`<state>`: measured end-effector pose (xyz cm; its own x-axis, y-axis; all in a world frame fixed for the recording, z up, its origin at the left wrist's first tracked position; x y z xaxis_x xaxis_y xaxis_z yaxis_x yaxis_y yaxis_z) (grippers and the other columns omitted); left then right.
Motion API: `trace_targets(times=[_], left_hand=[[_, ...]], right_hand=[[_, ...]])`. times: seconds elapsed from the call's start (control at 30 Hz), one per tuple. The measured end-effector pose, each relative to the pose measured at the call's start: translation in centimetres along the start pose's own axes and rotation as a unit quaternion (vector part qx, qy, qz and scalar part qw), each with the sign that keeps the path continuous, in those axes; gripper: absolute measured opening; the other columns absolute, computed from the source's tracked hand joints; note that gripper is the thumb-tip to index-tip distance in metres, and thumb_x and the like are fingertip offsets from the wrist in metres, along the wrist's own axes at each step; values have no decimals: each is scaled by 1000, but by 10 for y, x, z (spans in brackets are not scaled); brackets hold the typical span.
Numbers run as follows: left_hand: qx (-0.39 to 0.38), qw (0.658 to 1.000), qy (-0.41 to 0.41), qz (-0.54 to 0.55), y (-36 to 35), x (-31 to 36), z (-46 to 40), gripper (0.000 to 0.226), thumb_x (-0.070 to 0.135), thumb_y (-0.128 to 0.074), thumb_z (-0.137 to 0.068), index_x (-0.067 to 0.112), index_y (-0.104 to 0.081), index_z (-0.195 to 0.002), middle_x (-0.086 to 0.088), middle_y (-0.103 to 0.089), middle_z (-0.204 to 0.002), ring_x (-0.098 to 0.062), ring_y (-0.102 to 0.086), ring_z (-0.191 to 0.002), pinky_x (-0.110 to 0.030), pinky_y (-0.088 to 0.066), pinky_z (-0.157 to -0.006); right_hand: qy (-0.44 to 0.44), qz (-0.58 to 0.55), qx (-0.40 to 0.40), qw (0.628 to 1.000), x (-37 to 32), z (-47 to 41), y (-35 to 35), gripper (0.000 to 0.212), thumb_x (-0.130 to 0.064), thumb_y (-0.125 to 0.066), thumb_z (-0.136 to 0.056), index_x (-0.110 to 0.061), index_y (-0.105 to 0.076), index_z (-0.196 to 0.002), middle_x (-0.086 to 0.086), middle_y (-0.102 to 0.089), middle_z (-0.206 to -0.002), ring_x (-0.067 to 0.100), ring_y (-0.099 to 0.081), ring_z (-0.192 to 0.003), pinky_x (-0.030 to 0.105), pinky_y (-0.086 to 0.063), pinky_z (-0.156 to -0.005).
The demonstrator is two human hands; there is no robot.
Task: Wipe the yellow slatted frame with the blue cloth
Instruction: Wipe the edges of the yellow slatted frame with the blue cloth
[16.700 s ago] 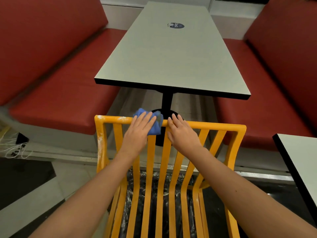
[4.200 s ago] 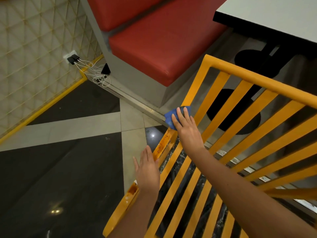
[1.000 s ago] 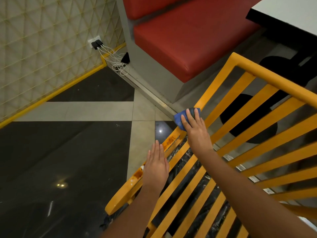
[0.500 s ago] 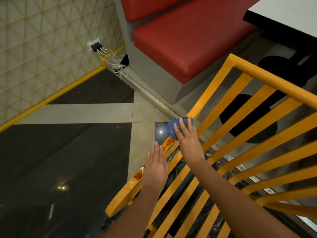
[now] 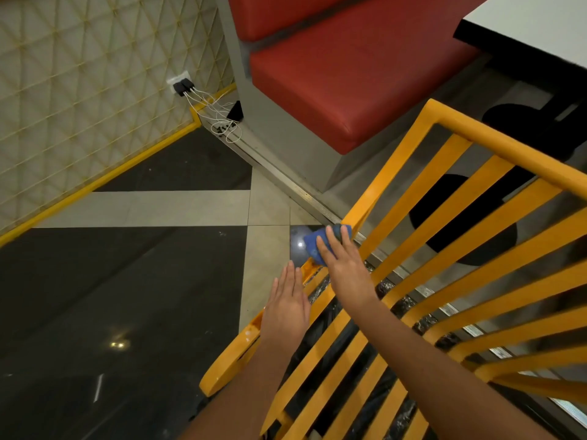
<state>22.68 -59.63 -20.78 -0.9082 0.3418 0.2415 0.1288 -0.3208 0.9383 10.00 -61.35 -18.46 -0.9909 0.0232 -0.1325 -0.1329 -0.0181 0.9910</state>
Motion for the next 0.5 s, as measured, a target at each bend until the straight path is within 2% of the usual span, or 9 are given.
trace_targets(times=[0.07,0.1,0.17,0.2,0.27,0.3,0.37,0.5], left_hand=[[-8,1000,-1,13,3,-2,3,60,29,-10,-98,2,-56,-125,-13,-55,-131,-23,-51,-122,-39,-34,-100],[-10,1000,-4,20,2,-3,5,62,30,-7,-99,3,-57,-124,-12,-56,-131,-22,-52,-122,-38,-35,-99],[-5,1000,-4,19,2,-5,9,57,31,-14,-96,4,-54,-127,-12,-52,-134,-21,-49,-125,-38,-32,-101],[-13,1000,-4,19,1,-4,10,59,34,-14,-93,4,-47,-133,-12,-45,-140,-21,-42,-130,-39,-26,-105],[-20,999,-16,24,1,-2,10,72,40,3,-86,7,-21,-144,-9,-17,-153,-19,-16,-142,-35,-5,-112],[-16,999,-20,26,1,-1,9,77,42,12,-80,10,-10,-146,-6,-5,-156,-17,-4,-143,-31,3,-113],[-4,999,-24,34,0,-3,9,80,43,19,-75,12,-2,-147,-4,4,-156,-13,7,-142,-27,9,-112],[29,997,-17,63,5,-2,13,75,42,10,-81,9,-9,-147,-8,-5,-156,-12,9,-138,-31,8,-112]], right_hand=[[28,8,-22,999,-7,7,-4,93,11,-79,-56,-9,-41,-139,16,-38,-147,39,-31,-137,48,-39,-104],[46,20,-27,998,-5,6,-3,93,11,-76,-62,-10,-35,-142,15,-32,-151,38,-24,-140,46,-35,-107],[48,40,-9,998,9,-4,6,88,12,-69,-69,-10,-31,-145,14,-26,-154,37,-16,-142,46,-30,-110],[32,43,-1,999,18,-10,12,84,12,-66,-73,-10,-29,-145,14,-22,-155,37,-12,-143,47,-26,-113],[3,28,-10,1000,26,-18,17,77,11,-55,-83,-11,-20,-148,12,-10,-158,36,1,-145,45,-11,-117],[-6,19,-13,1000,26,-19,15,76,10,-53,-85,-11,-18,-148,12,-8,-158,36,3,-145,45,-9,-118],[-18,-3,3,1000,15,-13,15,79,13,-58,-81,-10,-23,-147,13,-15,-157,38,-2,-144,48,-16,-116],[-7,-49,-24,998,-11,4,2,80,5,-71,-74,-10,-34,-143,14,-30,-152,39,-21,-141,48,-33,-108]])
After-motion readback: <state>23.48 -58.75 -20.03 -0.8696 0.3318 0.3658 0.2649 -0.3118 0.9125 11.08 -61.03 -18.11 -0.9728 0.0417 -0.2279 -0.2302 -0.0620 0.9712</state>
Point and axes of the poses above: each hand's wrist, its own z-axis away from the middle knuckle, its own y-axis out of the back of the hand, x = y × z, the point moved 4 cm from there along -z, towards the middle knuckle
